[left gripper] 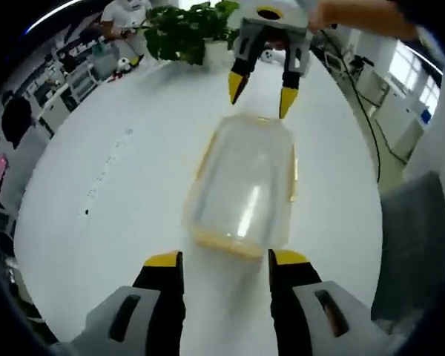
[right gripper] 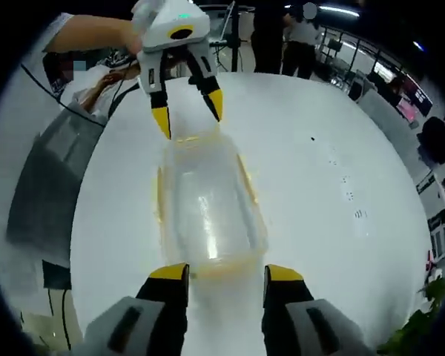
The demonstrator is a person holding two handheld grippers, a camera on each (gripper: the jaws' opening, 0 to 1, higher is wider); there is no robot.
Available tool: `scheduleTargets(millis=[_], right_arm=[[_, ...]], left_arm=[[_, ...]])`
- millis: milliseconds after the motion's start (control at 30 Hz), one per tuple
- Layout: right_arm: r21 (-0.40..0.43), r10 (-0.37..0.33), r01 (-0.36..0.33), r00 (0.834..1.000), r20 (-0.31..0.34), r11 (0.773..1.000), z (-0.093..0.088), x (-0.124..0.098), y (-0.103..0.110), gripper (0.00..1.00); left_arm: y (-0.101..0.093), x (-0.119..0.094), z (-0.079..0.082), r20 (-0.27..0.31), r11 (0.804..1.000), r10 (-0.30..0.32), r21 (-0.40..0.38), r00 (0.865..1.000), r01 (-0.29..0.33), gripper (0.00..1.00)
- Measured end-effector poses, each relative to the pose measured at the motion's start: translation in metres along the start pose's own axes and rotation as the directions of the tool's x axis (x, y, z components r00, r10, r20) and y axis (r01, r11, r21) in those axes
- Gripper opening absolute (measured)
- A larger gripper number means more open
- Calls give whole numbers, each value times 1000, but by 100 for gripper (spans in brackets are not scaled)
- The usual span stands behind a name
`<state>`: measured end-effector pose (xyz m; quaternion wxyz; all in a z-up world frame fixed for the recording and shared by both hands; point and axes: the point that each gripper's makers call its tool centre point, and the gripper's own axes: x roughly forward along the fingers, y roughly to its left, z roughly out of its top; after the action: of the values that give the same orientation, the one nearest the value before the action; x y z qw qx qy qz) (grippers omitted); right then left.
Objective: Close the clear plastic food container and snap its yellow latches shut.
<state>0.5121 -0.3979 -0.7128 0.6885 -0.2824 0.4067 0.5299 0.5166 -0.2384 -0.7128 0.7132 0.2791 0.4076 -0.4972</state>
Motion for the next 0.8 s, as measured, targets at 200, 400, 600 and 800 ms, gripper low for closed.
scheduleTargets(millis=[200,400,600,800], right_arm=[[132,-42,39,999,22,990,2,9,0,33],[263,-72,59,997,41,963,3,16,1,33],[358,-111,95,994,23,929,1,19,-2,34],[462,-140,117,990,16,879,-3,20,-4,33]], left_arm=[[2,6,2,15,985,49,-169,999,-46,37],[-1,14,6,25,962,88,-261,996,-78,36],[2,16,10,52,921,142,-372,989,-113,36],[1,18,7,71,857,161,-504,984,-104,38]])
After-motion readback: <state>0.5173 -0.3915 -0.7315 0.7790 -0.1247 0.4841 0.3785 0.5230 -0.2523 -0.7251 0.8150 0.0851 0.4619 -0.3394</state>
